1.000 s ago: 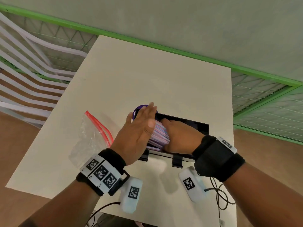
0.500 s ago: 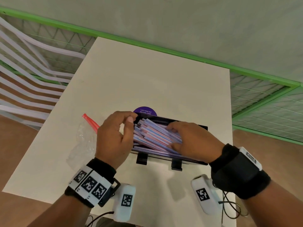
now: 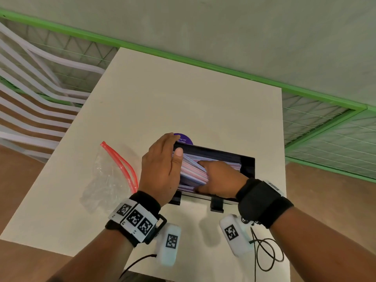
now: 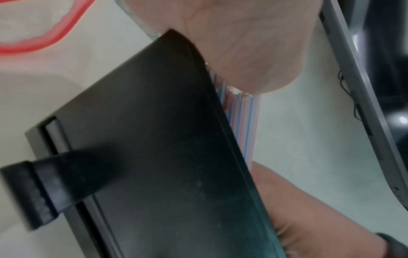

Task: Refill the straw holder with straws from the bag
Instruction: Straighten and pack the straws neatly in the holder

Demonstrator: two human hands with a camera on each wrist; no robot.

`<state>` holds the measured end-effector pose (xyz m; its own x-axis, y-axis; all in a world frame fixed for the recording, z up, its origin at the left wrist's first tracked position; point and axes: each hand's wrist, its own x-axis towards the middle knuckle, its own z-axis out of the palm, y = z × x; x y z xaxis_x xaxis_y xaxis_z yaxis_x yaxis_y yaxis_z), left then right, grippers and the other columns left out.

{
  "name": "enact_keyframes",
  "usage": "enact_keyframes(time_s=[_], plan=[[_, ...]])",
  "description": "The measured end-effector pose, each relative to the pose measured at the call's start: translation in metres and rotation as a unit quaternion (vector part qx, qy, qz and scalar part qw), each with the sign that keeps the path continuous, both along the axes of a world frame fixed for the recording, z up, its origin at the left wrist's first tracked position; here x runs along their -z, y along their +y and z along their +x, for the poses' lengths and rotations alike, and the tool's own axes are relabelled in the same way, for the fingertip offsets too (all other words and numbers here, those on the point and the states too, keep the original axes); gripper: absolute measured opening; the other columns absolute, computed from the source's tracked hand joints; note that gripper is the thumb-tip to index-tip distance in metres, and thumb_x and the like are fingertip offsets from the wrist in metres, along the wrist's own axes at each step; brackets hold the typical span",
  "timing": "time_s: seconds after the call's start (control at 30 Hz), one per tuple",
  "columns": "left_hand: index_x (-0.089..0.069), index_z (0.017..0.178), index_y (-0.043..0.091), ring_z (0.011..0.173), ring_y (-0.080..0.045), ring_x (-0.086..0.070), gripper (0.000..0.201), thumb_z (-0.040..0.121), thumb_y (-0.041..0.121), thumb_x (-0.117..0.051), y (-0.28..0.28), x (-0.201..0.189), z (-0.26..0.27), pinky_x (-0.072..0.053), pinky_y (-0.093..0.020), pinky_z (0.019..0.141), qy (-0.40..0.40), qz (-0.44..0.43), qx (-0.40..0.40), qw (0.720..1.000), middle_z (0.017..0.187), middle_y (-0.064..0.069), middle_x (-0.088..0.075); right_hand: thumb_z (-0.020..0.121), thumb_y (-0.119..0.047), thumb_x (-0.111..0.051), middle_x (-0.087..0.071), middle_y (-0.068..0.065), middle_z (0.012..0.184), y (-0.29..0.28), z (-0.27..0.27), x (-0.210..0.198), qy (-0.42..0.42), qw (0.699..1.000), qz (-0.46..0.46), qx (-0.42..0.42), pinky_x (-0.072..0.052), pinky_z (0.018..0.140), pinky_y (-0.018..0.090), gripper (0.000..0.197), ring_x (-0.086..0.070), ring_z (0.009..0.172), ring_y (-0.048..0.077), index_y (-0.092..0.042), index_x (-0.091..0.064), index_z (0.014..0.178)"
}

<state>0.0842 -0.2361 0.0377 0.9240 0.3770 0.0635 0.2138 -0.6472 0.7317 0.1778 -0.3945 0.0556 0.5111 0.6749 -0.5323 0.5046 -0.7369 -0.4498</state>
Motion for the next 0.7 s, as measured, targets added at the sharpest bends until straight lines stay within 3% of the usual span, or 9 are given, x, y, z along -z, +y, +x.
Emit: enact_keyframes(time_s=[0.13,0.27,0.37,0.43,0.53,0.7], plan=[[-0.050,0.144,0.021,0.137,-0.021,-0.048,0.057,0.102,0.044,-0.018,0.000,-0.001,0.000,-0.042,-0.052,0.109,0.019,0.009,-0.003,1.000,0.152,0.001,-0.049,0.081,-0.038,-0.078,-0.062,-0.002,0.102,0.006,0.001,-0.003,0.002,1.000,-0.010,-0.006,-0.044,0.068,0.022,0.051,-0.056,0.087,0.016,-0.019,-0.060,0.125],[-0.051,0.145,0.022,0.135,-0.019,-0.049,0.057,0.101,0.039,-0.020,0.002,0.001,0.000,-0.042,-0.051,0.111,0.016,-0.015,-0.001,1.000,0.152,0.003,-0.049,0.077,-0.039,-0.078,-0.069,0.003,0.111,0.012,0.004,-0.010,-0.018,0.998,-0.042,-0.041,-0.058,0.082,0.036,0.054,-0.063,0.092,0.020,-0.020,-0.058,0.124],[-0.053,0.144,0.020,0.135,-0.018,-0.050,0.059,0.098,0.037,-0.021,0.005,0.005,0.000,-0.042,-0.049,0.112,0.003,-0.049,-0.008,0.999,0.152,0.002,-0.051,0.078,-0.041,-0.077,-0.069,0.003,0.116,0.016,0.006,-0.017,-0.034,0.995,-0.056,-0.073,-0.056,0.082,0.032,0.059,-0.059,0.090,0.016,-0.022,-0.055,0.129],[-0.054,0.143,0.018,0.135,-0.019,-0.050,0.058,0.098,0.036,-0.022,0.006,0.008,0.000,-0.043,-0.049,0.112,-0.009,-0.076,-0.013,0.997,0.150,0.001,-0.053,0.078,-0.042,-0.077,-0.068,0.002,0.121,0.019,0.006,-0.023,-0.045,0.993,-0.067,-0.087,-0.055,0.085,0.032,0.065,-0.062,0.098,0.019,-0.023,-0.051,0.135],[-0.055,0.141,0.015,0.134,-0.018,-0.051,0.057,0.097,0.032,-0.023,0.004,0.010,0.000,-0.043,-0.047,0.113,-0.029,-0.102,-0.022,0.994,0.147,0.000,-0.055,0.079,-0.043,-0.076,-0.068,0.000,0.122,0.022,0.005,-0.035,-0.087,0.986,-0.088,-0.109,-0.049,0.077,0.028,0.066,-0.064,0.105,0.021,-0.024,-0.049,0.137],[-0.055,0.138,0.013,0.132,-0.021,-0.054,0.055,0.094,0.024,-0.025,0.000,0.008,0.000,-0.044,-0.046,0.113,-0.051,-0.100,-0.026,0.993,0.144,-0.005,-0.057,0.078,-0.038,-0.071,-0.069,0.003,0.108,0.024,0.003,-0.038,-0.179,0.969,-0.122,-0.122,-0.049,0.070,0.033,0.056,-0.066,0.092,0.026,-0.022,-0.051,0.127]])
